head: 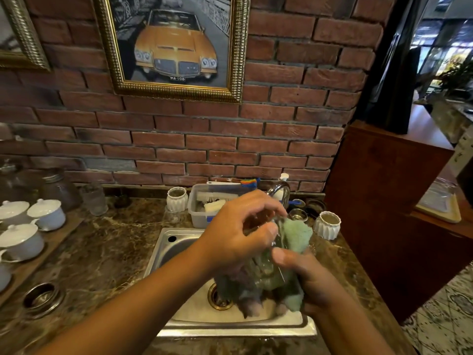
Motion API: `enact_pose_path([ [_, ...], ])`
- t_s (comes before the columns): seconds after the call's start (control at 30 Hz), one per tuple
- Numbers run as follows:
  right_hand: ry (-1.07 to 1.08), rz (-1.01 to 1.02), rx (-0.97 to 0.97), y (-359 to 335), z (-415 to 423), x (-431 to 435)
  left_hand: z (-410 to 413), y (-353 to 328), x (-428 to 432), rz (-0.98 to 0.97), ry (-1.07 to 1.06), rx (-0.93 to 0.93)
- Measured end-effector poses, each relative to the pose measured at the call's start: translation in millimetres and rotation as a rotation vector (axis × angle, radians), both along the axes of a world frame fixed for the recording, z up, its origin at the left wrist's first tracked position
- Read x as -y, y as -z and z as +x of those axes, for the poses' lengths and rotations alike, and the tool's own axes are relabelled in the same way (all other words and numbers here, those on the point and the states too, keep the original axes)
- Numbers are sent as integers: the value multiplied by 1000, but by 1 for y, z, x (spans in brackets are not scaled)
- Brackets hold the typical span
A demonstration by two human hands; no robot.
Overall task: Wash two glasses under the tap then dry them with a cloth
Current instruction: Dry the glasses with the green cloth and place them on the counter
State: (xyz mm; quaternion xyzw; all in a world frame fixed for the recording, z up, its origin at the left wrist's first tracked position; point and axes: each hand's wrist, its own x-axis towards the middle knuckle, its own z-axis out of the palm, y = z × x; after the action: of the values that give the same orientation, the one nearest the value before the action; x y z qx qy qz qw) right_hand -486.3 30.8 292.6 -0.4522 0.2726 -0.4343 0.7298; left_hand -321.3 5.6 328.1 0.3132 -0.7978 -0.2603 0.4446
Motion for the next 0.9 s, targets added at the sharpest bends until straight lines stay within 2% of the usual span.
enact_pose_path([
  [0.07, -132, 164, 177, -1, 1, -5, 2, -1, -5, -32, 60, 49],
  [0.1, -168, 173, 201, 0, 2, -7, 3, 0, -6, -25, 79, 71],
  [0.2, -114, 68, 92, 7, 7, -6, 12, 4, 0, 79, 87, 119],
  [0.3, 99, -75, -170, 7, 9, 0, 10, 5, 3, 215, 14, 131],
  [0.47, 416, -441, -647, 11, 20, 6, -10, 10, 8, 325, -263, 139],
  [0.53, 476, -531, -744, 13, 23, 5, -13, 11, 11, 326, -286, 139],
  [0.63, 428, -524, -736, 8, 17, 5, -13, 11, 8, 305, -264, 58],
  [0.7, 307, -446, -689, -2, 12, 6, -10, 11, 5, 289, -225, 13],
  [0.9, -74, -31, -244, -13, -6, 2, 3, 2, -5, 159, -13, 42],
])
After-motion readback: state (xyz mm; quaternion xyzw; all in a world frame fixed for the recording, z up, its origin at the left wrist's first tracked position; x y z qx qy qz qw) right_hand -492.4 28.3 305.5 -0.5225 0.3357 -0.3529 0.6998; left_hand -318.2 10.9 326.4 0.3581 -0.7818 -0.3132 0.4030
